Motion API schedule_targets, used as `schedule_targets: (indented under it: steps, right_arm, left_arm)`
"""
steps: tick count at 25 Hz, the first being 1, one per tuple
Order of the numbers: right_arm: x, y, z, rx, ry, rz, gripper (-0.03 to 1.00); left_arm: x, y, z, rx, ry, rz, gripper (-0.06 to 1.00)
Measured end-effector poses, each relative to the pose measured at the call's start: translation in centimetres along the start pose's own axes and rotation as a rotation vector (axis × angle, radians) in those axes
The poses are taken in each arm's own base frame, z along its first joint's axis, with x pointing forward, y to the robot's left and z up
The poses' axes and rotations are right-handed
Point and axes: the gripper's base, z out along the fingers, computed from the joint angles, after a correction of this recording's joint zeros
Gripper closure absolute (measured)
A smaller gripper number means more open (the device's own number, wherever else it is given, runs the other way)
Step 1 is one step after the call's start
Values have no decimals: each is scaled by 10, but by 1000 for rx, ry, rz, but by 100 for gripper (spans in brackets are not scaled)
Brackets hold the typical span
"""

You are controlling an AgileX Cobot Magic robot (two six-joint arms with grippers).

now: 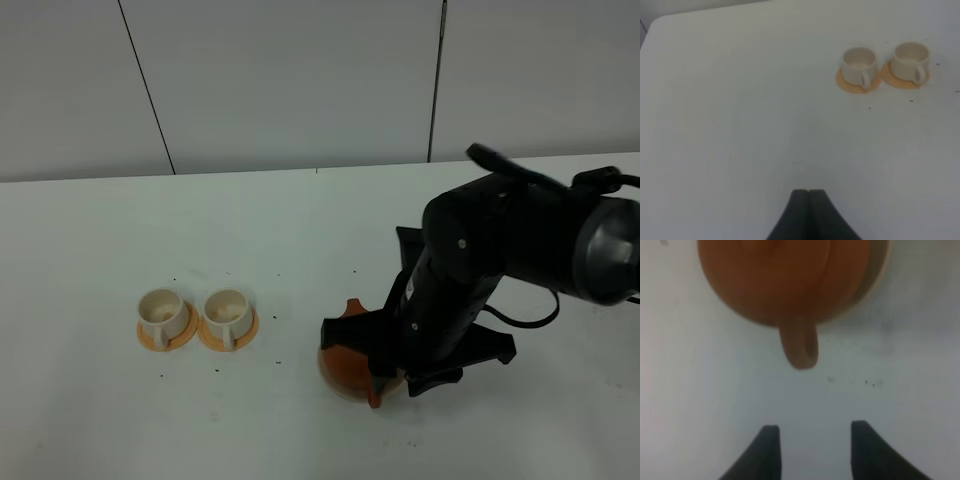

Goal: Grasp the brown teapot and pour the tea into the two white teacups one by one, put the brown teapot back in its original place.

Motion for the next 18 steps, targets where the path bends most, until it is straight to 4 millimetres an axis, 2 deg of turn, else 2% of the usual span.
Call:
schedule_targets:
  steps: [8, 18]
  right_arm:
    - [-4, 4, 0, -24, -57, -24, 57]
    - [-10, 4, 18, -20, -72, 0, 57]
  left_arm:
    - [0, 0, 0, 0, 0, -2, 90]
    - [0, 0, 0, 0, 0, 0, 90]
